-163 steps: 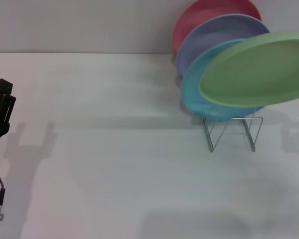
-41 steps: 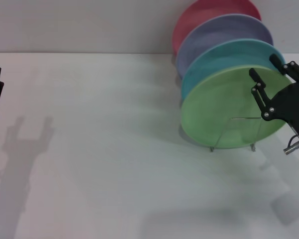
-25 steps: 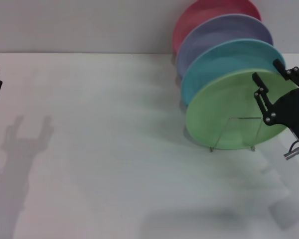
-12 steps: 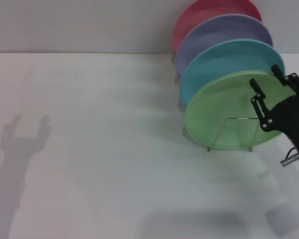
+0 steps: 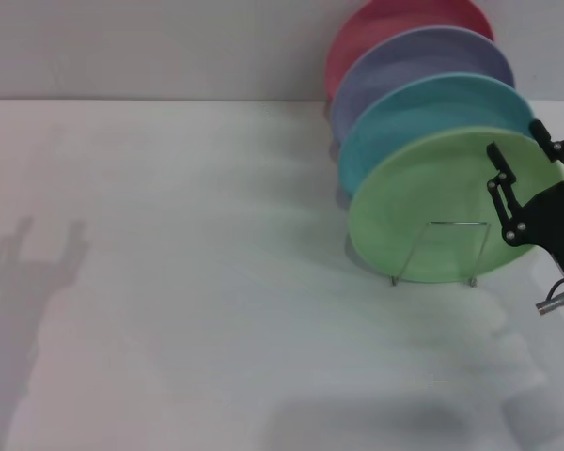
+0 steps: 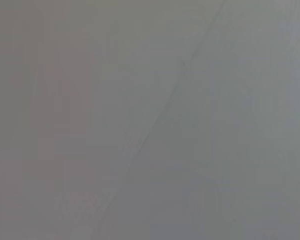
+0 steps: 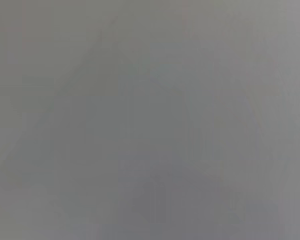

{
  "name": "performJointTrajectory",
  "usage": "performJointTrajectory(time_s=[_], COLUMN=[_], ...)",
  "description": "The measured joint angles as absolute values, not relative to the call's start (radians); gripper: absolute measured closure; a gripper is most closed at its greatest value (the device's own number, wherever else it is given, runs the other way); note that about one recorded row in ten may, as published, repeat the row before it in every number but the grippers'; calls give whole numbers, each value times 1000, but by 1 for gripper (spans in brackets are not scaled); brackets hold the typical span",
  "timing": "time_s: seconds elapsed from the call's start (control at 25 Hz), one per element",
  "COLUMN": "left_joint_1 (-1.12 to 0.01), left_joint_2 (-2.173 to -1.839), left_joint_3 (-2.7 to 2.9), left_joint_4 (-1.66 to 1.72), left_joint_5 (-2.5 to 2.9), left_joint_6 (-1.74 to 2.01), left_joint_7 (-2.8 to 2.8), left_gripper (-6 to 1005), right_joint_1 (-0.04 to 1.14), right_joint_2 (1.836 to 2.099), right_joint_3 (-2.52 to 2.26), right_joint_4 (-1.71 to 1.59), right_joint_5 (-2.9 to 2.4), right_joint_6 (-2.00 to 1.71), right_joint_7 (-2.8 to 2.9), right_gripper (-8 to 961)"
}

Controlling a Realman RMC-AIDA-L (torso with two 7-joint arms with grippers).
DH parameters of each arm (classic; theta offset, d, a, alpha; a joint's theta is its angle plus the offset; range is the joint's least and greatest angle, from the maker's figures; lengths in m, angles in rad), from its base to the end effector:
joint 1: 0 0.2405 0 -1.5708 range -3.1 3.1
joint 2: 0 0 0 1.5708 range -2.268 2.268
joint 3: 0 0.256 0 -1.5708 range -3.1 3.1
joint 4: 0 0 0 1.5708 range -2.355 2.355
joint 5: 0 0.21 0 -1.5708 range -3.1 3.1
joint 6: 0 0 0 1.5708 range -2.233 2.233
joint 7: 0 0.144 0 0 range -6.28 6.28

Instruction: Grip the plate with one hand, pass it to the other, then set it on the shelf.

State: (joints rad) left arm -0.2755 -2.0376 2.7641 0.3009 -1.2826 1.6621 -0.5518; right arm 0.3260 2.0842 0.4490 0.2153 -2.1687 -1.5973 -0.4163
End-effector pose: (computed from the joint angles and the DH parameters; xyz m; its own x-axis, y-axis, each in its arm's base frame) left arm -0.3095 0.2576 0.0106 0.1910 -0.2702 0.9437 0.9139 -0.3020 -0.2714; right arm 0.2841 0.2656 -0.0274 0.8379 0.4648 -0.2862 -0.2284 -0.1777 -0.9572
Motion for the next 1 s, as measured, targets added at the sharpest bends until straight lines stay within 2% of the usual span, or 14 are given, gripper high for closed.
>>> performJointTrajectory(time_s=[0.24,0.44,0.72,1.0], left_joint_1=[-265,-262,-290,-331], left_joint_2=[-2035,-2036,-2062,-2062], left_joint_3=[2764,2764,2764,2747], left_joint_4=[300,276,168,166], left_joint_5=[-1280,-1279,-1279,-1283], left_joint_6=[1680,1690,1736,1705], left_joint_7=[-556,-564,-497,-242], left_gripper=[147,147,146,146], right_joint_1=[327,272,172,236], right_joint_2=[2082,2082,2081,2073], right_joint_3=[449,450,516,597], right_joint_4=[218,263,315,0], right_joint_5=[-2161,-2158,-1923,-1745], right_joint_6=[-1630,-1732,-1949,-1819], right_joint_7=[-417,-415,-160,346], right_gripper=[521,496,462,428])
